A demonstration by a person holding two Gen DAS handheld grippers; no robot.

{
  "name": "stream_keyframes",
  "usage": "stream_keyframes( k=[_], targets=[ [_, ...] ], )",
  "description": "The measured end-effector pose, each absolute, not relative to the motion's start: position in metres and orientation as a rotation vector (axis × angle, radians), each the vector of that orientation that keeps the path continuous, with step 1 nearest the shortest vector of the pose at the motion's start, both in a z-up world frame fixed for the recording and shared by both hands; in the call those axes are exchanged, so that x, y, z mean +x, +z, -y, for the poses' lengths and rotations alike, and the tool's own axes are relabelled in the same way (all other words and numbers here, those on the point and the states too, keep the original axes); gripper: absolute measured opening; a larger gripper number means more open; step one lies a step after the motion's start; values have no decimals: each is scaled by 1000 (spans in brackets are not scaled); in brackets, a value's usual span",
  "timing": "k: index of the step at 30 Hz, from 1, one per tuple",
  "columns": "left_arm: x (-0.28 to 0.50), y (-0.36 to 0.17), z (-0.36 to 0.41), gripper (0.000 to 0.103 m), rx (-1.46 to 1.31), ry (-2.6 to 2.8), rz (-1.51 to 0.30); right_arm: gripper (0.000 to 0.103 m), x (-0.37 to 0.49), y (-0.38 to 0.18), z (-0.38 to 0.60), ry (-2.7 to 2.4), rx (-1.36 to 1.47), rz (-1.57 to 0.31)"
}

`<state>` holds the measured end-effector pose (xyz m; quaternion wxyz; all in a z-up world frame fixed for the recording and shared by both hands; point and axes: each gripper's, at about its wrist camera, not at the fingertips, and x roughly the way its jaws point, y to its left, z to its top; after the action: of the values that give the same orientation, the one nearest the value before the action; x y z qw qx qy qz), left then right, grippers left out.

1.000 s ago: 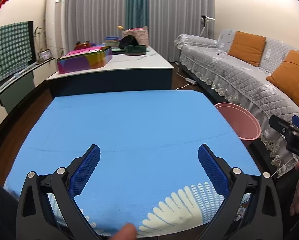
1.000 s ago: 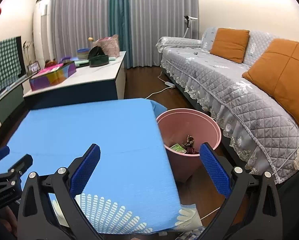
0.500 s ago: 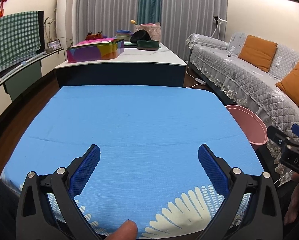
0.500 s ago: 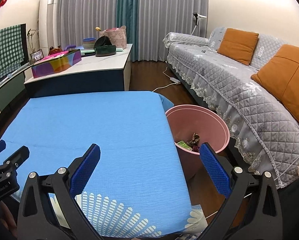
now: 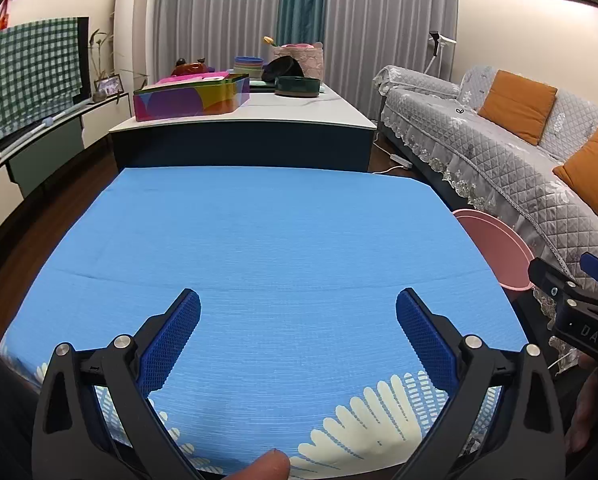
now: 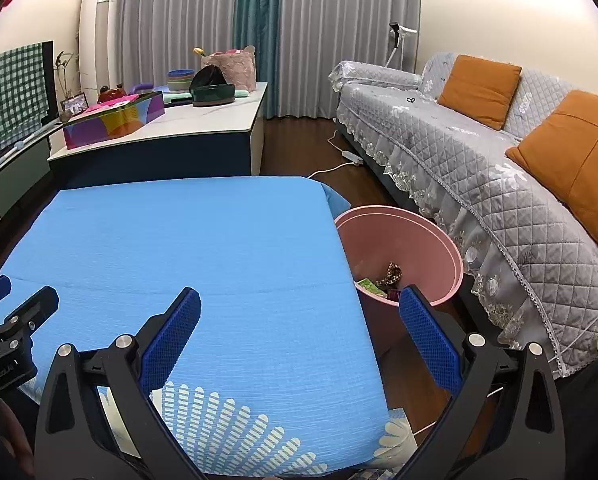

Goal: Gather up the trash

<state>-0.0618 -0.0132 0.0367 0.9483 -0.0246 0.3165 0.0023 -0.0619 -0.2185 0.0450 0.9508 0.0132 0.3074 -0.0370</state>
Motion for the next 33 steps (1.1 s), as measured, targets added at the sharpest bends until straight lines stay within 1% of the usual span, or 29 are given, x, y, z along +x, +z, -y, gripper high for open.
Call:
stream_keyframes(
  k=[33],
  targets=[
    [-62,39,17,95,-50,5,-631,98,-63,44,222,-76,28,-628]
  ],
)
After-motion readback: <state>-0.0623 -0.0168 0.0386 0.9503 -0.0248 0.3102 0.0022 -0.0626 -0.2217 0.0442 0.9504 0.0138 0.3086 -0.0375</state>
